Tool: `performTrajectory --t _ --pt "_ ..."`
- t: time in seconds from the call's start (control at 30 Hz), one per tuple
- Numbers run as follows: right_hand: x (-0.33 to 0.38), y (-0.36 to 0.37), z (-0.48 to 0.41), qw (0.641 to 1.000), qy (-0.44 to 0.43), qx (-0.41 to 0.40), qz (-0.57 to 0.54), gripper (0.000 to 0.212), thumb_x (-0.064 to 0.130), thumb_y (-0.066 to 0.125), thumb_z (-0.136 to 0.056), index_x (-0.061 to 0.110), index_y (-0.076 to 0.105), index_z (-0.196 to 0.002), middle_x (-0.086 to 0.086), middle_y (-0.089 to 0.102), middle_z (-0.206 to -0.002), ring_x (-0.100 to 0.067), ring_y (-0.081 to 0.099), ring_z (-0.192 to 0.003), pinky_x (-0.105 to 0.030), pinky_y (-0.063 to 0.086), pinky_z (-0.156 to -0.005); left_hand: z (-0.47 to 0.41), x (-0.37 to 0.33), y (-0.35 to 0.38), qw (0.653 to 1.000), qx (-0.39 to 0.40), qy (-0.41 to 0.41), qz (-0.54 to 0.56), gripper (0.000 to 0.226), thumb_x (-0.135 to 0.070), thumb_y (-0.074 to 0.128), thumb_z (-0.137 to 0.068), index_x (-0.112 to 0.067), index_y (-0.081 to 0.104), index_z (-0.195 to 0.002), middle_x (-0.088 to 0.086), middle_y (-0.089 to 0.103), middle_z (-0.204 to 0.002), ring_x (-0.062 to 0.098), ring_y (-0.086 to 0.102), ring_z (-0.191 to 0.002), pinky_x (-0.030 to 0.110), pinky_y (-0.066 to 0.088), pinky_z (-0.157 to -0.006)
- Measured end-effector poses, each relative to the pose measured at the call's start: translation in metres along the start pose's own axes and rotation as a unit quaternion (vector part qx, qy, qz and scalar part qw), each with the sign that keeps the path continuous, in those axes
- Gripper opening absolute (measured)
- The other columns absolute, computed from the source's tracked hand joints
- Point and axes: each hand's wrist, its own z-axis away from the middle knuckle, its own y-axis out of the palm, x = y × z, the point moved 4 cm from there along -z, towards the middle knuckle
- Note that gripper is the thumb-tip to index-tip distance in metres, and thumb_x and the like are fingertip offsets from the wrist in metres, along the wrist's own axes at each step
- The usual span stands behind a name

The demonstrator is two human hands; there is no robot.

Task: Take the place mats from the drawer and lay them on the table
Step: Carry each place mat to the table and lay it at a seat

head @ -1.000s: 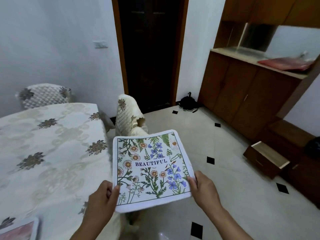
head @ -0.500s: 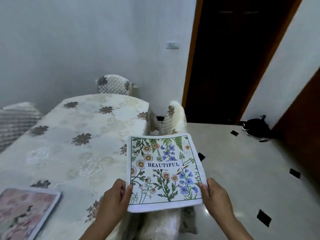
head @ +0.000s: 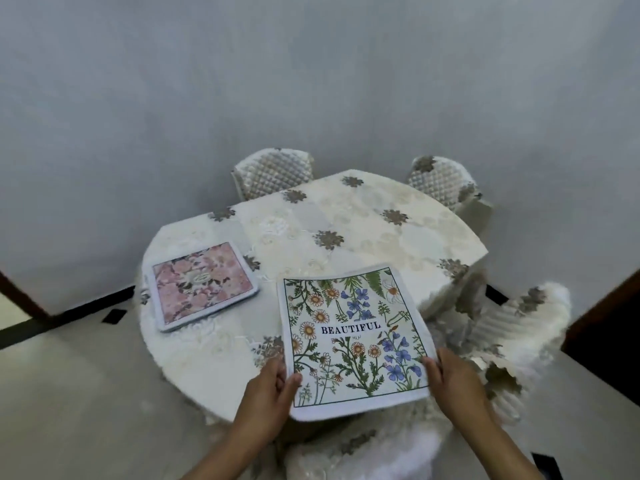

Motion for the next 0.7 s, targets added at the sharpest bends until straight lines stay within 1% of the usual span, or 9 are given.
performTrajectory --t 0.13,0.2,0.27,0.3,0.43,0.5,0.57,0.63,0.7 --pt "0.002 0.031 -0.059 0.997 -0.044 0.044 0.049 0.026 0.041 0.045 -0.097 0.020 0.054 -0.085 -0.001 0.060 -0.076 -0.021 0.059 -0.063 -0.034 0.050 -0.055 -0.017 0.015 0.020 0.997 -0.019 -0.066 0.016 0.028 -0.043 0.056 -0.094 -0.025 0.044 -0.077 -0.005 0.050 -0.059 0.000 0.044 -0.052 0.018 0.030 -0.047" --pt "0.000 0.046 -0.082 0.995 -0.051 0.061 0.053 0.027 0.040 0.046 -0.097 0.018 0.060 -0.089 -0.002 0.063 -0.077 -0.021 0.060 -0.065 -0.032 0.051 -0.056 -0.028 0.023 0.032 0.995 -0.024 -0.096 0.033 0.025 -0.039 0.057 -0.095 -0.026 0.044 -0.078 -0.006 0.052 -0.060 -0.007 0.051 -0.056 0.014 0.035 -0.048" --pt "-0.002 0.059 -0.099 0.994 -0.067 0.072 0.052 0.027 0.039 0.046 -0.097 0.018 0.061 -0.090 -0.001 0.065 -0.076 -0.020 0.061 -0.065 -0.032 0.051 -0.057 -0.039 0.031 0.042 0.991 -0.032 -0.123 0.037 0.025 -0.035 0.059 -0.095 -0.029 0.043 -0.076 -0.008 0.053 -0.060 -0.015 0.053 -0.060 0.009 0.040 -0.052" --pt "-0.002 0.065 -0.105 0.993 -0.072 0.073 0.050 0.026 0.040 0.046 -0.097 0.019 0.061 -0.089 0.000 0.064 -0.075 -0.019 0.060 -0.064 -0.031 0.050 -0.056 -0.043 0.036 0.045 0.989 -0.031 -0.137 0.033 0.025 -0.034 0.059 -0.095 -0.029 0.043 -0.077 -0.007 0.055 -0.062 -0.016 0.054 -0.061 0.008 0.040 -0.052" --pt "0.000 0.096 -0.135 0.989 -0.089 0.102 0.054 0.019 0.040 0.046 -0.097 0.028 0.046 -0.081 0.008 0.051 -0.069 -0.010 0.049 -0.059 -0.025 0.039 -0.049 -0.064 0.058 0.061 0.980 -0.050 -0.188 0.036 0.009 -0.035 0.058 -0.095 -0.031 0.052 -0.091 -0.007 0.068 -0.075 -0.011 0.062 -0.071 0.010 0.046 -0.052" --pt "0.003 0.111 -0.150 0.987 -0.099 0.114 0.049 0.019 0.040 0.046 -0.097 0.029 0.045 -0.081 0.007 0.055 -0.071 -0.011 0.051 -0.059 -0.026 0.042 -0.052 -0.071 0.067 0.063 0.976 -0.073 -0.204 0.011 0.014 -0.035 0.058 -0.095 -0.030 0.048 -0.086 -0.008 0.064 -0.067 -0.010 0.061 -0.068 0.010 0.042 -0.049" --pt "0.006 0.129 -0.170 0.983 -0.116 0.131 0.060 0.021 0.044 0.043 -0.097 0.028 0.047 -0.084 0.004 0.060 -0.075 -0.014 0.056 -0.062 -0.029 0.047 -0.057 -0.079 0.076 0.068 0.970 -0.086 -0.225 -0.016 0.020 -0.039 0.056 -0.095 -0.031 0.044 -0.082 -0.009 0.059 -0.064 -0.002 0.058 -0.061 0.013 0.037 -0.046" --pt "0.009 0.148 -0.189 0.976 -0.136 0.158 0.055 0.023 0.045 0.040 -0.098 0.027 0.048 -0.086 0.004 0.060 -0.078 -0.014 0.058 -0.066 -0.030 0.049 -0.058 -0.084 0.083 0.073 0.966 -0.097 -0.239 -0.034 0.019 -0.042 0.054 -0.095 -0.033 0.042 -0.083 -0.010 0.057 -0.065 -0.001 0.055 -0.060 0.014 0.035 -0.047" --pt "0.013 0.165 -0.207 0.969 -0.157 0.188 0.040 0.024 0.043 0.042 -0.098 0.023 0.052 -0.088 0.003 0.062 -0.081 -0.014 0.060 -0.069 -0.033 0.052 -0.060 -0.086 0.086 0.080 0.961 -0.107 -0.246 -0.063 0.017 -0.043 0.052 -0.096 -0.037 0.040 -0.086 -0.009 0.054 -0.063 0.001 0.052 -0.059 0.016 0.033 -0.049"
